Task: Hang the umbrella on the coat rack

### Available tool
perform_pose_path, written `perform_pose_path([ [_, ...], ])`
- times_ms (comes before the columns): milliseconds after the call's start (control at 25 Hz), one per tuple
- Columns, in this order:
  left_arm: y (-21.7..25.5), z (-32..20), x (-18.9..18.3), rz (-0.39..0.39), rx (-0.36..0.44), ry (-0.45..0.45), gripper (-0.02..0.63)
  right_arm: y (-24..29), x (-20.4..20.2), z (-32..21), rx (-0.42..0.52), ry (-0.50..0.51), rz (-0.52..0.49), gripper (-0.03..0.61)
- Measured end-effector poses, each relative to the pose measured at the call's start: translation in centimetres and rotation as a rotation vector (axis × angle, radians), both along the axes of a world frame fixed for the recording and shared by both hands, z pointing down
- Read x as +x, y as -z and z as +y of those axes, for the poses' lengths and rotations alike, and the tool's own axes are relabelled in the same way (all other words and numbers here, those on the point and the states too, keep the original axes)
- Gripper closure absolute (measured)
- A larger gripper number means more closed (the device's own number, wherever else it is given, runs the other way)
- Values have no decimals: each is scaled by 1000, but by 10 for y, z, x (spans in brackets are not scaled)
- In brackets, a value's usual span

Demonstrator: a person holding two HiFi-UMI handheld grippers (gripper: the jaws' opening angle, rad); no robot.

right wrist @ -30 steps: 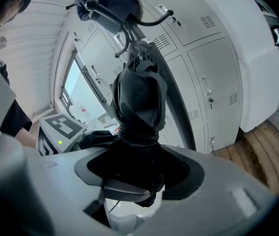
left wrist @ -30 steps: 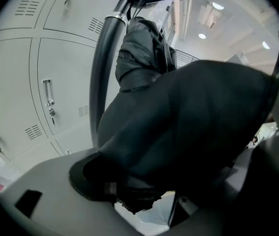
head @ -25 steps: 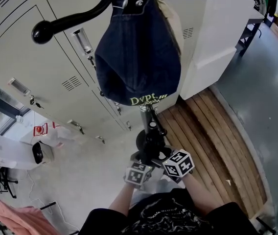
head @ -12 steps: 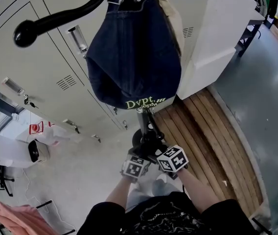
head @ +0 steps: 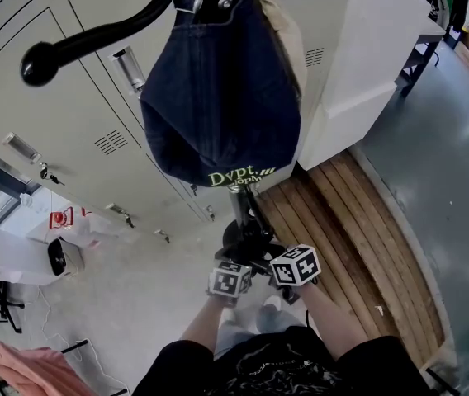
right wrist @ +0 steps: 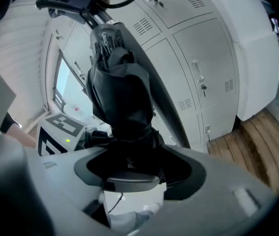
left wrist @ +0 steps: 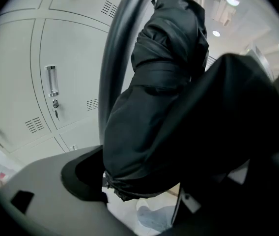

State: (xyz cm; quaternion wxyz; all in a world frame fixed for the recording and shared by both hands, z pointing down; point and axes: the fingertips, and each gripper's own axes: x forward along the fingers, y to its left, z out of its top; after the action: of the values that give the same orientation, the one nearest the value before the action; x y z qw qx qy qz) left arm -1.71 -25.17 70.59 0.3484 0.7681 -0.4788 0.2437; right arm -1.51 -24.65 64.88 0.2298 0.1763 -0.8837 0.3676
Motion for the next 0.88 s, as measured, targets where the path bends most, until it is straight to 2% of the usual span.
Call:
perform_pose_path([
  [120,10,1,5,75,-11,17,201,-4,7,-3,-35,-50,-13,266],
  [240,9,2,-3,81,-30,62,184,-11,17,-7,-49,-109,14,187],
  [320,7,4,-11,94,-42,115,184,-12,22,-8,-55,-134,15,166],
  [520,2,10,-26,151,-57,222,184,-4,25,-9,-42,-149,-4,158],
  [680,-9,28,-26,294,-131,309,186,7,17,-2,-25,-123,-32,158],
  [760,-13,41,-24,305,-151,308,186,11,13,1,-8,-113,-33,158],
  [880,-11,50,-18,294,-144,260,186,14,14,2,10,-131,-29,158],
])
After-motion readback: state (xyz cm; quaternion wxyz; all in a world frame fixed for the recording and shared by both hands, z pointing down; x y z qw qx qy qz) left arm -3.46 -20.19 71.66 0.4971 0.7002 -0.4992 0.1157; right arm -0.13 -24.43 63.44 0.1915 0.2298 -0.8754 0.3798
